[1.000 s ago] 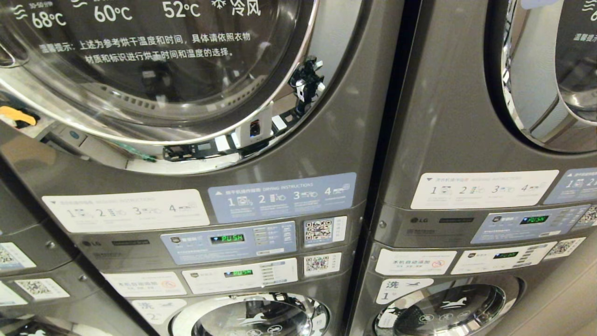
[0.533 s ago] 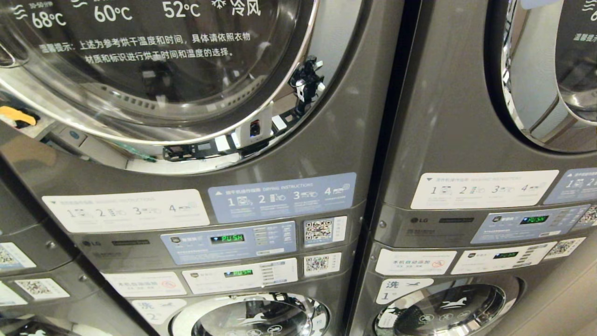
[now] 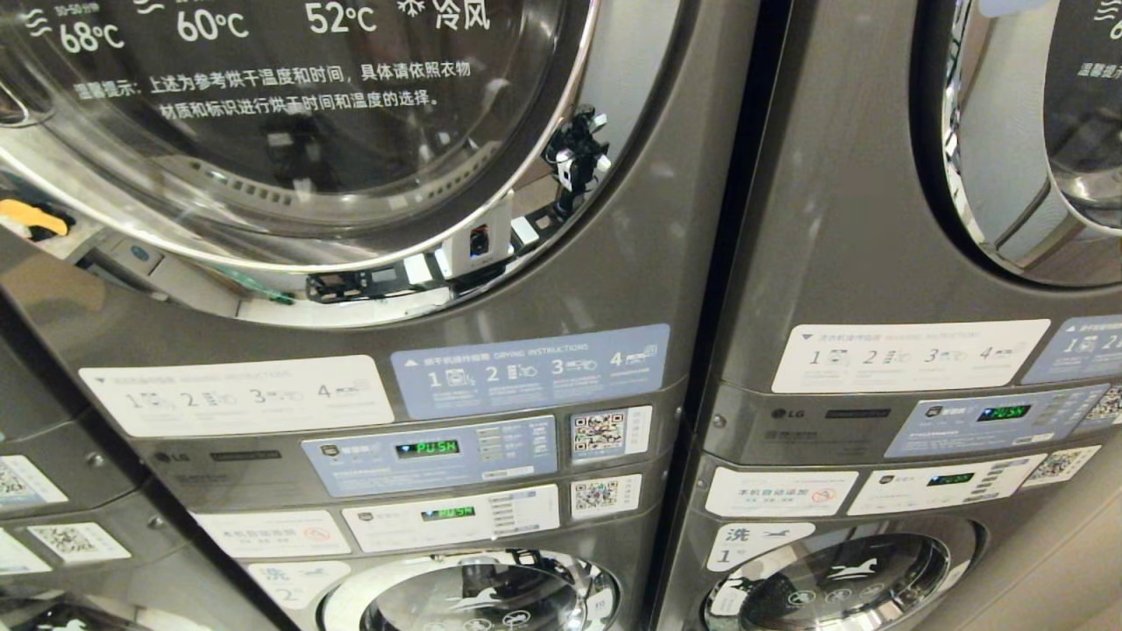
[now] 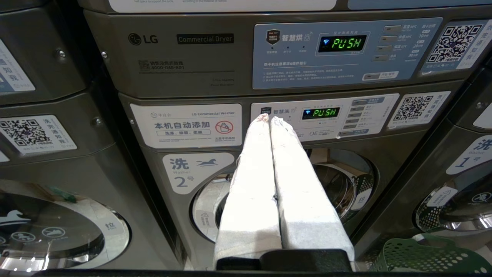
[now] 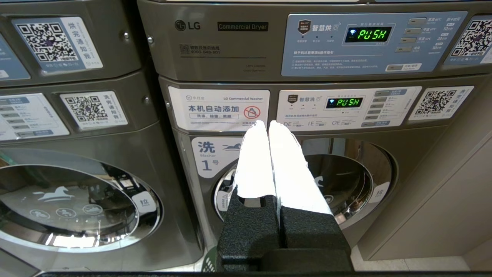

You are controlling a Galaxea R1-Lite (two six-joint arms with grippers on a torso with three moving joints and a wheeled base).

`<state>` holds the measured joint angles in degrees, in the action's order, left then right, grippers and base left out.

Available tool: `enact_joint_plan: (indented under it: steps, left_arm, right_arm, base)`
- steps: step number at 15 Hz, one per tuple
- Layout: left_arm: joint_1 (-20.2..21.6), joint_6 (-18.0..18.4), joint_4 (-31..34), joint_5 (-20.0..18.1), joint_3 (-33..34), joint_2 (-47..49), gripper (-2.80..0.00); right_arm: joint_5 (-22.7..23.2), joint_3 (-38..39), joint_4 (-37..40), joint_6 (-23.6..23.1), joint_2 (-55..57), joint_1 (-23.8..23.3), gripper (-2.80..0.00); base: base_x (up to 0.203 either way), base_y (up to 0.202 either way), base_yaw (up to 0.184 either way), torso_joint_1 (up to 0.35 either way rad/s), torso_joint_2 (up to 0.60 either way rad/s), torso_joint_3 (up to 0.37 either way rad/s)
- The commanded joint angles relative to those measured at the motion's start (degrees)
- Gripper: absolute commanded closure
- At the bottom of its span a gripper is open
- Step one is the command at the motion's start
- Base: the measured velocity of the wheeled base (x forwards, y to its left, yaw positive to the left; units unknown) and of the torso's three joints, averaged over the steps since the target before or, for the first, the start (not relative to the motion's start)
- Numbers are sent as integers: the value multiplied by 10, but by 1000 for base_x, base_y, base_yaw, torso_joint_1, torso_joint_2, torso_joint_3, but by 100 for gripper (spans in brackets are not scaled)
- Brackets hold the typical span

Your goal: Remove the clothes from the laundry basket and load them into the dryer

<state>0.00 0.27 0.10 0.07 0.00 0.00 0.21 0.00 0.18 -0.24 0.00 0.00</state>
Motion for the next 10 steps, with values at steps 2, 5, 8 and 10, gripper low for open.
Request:
enact_joint_plan:
  steps: [2,5,8,10]
  left_arm:
    - [0,0,0,0,1,0,0]
    - [0,0,0,0,1,0,0]
    - [0,0,0,0,1,0,0]
    - [0,0,0,0,1,0,0]
  right_arm:
    - [0,0,0,0,1,0,0]
    - [1,0,0,0,0,0,0]
    - [0,0,0,0,0,0,0]
    - [0,0,0,0,0,0,0]
  base:
    - [0,0,0,0,0,0]
    - [0,0,0,0,0,0]
    - [0,0,0,0,0,0]
    - [0,0,0,0,0,0]
